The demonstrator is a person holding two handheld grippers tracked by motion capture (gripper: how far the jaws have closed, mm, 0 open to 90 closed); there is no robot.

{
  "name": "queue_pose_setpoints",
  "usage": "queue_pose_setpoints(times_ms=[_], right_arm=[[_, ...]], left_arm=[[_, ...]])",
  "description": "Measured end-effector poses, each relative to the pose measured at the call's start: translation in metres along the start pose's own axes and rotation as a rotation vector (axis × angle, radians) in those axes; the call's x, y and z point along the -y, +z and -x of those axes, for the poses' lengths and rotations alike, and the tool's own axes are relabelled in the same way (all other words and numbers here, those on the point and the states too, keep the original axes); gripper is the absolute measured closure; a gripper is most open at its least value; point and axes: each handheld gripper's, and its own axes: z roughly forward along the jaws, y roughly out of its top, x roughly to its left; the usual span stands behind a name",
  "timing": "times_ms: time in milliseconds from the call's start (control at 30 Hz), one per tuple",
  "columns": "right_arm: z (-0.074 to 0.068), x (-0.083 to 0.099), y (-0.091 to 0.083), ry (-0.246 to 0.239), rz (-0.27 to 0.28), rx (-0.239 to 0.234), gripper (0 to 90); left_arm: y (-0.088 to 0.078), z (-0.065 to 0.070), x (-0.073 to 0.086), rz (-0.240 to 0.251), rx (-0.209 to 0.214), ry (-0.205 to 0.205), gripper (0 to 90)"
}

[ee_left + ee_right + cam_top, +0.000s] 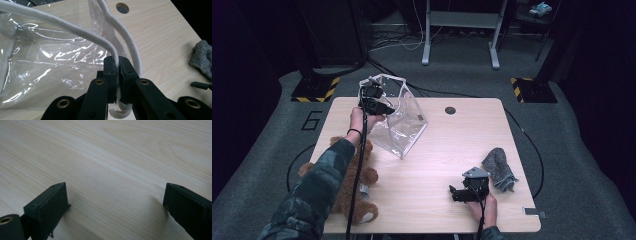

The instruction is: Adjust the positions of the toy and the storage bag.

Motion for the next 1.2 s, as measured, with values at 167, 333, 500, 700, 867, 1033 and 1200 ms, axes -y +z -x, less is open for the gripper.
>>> queue_pose_setpoints(times_ms=[167, 333, 500, 700, 867, 1033, 1200], right_arm=[[0.000, 0.000, 0.000, 0.009, 0.001, -0.002, 5.2], [0.001, -0.002, 0.001, 0.013, -0.009, -0.013, 5.7], [0.002, -0.003, 0.001, 0.017, -0.007, -0.007, 6.4], [0.001, -0.004, 0.001, 0.026, -0.022, -0.010, 8.5], [-0.003, -0.015, 0.002, 0.047, -0.021, -0.013, 9.0], [-0.002, -0.040, -0.003, 0.031, -0.003, -0.044, 9.6], [0.003, -0.073, -0.010, 0.033, 0.019, -0.074, 10.8]], left_arm=[[0.001, 0.003, 0.003, 0.023, 0.012, 0.008, 82.7], [-0.007, 0.002, 0.004, 0.055, -0.036, 0.007, 53.2], [-0.006, 0.001, 0.005, 0.013, -0.043, 0.002, 59.7], [0.000, 0.013, -0.001, 0.011, -0.004, 0.050, 80.7], [0.006, 0.023, -0.003, 0.024, 0.043, 0.065, 82.5], [0.013, 0.036, -0.004, 0.022, 0.089, 0.080, 81.2], [0.019, 0.050, -0.002, 0.021, 0.129, 0.100, 79.5]])
